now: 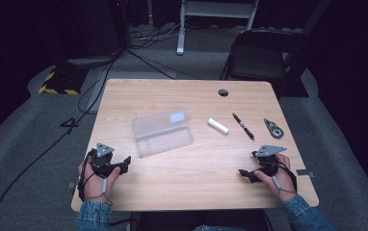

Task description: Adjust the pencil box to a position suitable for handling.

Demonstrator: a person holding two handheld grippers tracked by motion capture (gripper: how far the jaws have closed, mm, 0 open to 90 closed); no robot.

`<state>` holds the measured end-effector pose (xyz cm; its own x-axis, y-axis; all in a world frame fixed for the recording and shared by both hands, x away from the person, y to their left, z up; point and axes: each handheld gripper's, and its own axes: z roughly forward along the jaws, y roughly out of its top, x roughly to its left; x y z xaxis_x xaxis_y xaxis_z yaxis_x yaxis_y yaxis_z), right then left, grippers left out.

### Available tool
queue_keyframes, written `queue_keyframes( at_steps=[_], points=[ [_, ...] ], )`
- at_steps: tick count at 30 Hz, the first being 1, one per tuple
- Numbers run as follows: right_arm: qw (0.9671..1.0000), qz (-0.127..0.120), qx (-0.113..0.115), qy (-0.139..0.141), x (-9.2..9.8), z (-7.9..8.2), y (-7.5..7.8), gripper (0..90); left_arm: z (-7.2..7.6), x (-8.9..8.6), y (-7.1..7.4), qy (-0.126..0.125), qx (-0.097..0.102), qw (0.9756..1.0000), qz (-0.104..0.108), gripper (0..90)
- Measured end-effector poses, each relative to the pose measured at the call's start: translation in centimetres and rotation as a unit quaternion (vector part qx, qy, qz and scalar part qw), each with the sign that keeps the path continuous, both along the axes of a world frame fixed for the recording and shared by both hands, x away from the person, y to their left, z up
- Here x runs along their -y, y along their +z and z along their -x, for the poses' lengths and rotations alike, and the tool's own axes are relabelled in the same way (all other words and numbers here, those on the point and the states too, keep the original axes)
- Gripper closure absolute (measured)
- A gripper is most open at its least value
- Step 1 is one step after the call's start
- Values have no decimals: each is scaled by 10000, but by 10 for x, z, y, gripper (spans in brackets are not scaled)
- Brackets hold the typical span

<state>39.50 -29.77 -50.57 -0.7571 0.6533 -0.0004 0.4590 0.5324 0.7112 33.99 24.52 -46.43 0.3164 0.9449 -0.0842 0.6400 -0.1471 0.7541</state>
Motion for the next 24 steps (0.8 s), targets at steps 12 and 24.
queue_keyframes(
  at_steps=[12, 24],
  points=[
    [10000, 0, 1, 37, 0, 1, 0, 6, -26, 12, 13, 23, 100, 9998, 173, 235],
    [10000, -2, 1, 37, 0, 1, 0, 7, -57, 23, -7, 66, -150, 9998, 121, 250]
  ],
)
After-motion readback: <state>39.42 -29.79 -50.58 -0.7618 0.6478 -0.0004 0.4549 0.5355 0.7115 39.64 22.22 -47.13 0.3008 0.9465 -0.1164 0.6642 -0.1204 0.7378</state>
